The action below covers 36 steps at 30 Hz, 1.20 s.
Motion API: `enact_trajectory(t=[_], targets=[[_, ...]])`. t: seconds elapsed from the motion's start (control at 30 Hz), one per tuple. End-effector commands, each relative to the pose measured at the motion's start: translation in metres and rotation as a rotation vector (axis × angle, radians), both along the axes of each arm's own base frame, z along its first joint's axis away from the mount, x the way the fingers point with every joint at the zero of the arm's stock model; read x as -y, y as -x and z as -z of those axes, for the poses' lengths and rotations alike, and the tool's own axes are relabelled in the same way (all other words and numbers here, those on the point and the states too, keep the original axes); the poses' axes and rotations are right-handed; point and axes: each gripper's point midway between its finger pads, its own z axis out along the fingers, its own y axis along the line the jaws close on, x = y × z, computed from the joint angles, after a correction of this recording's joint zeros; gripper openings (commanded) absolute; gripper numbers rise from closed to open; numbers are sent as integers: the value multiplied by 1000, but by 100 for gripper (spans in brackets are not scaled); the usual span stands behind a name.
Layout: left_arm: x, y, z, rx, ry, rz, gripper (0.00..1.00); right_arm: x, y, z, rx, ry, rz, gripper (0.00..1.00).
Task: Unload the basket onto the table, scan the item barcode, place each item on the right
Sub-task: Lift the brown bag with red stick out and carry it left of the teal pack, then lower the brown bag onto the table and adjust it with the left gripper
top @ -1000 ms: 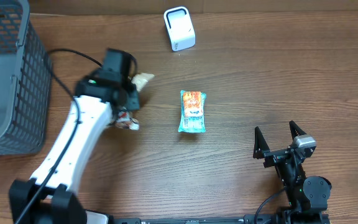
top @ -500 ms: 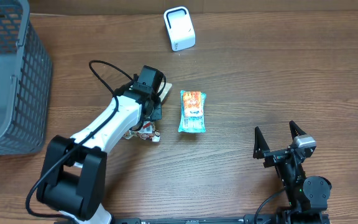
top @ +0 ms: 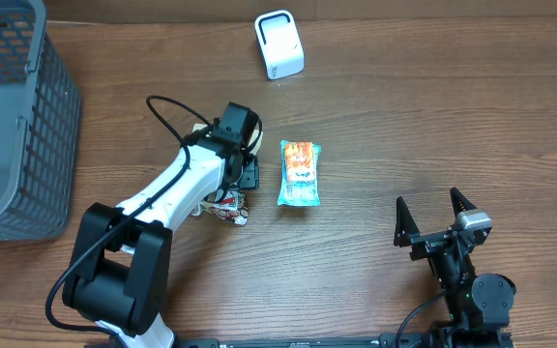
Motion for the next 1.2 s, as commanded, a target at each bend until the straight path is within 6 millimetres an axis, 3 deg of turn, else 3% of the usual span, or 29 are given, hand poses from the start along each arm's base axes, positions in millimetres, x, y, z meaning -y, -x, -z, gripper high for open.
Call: enact_trajectory(t=[0.0,0.4,0.67,0.87,1.17], targets=[[5,-15,-17,35,-10,27,72,1,0,2,3,6,3,100],[-21,-8,-15,10,-149,37,63,1,0,2,3,6,3,100],[-28,7,-1,-35,-168,40,56,1,0,2,3,6,3,100],[-35,10,2,-40,-205,36,40,1,0,2,3,6,3,100],[-46,9,2,-50,-202,4,30,1,0,2,3,6,3,100]])
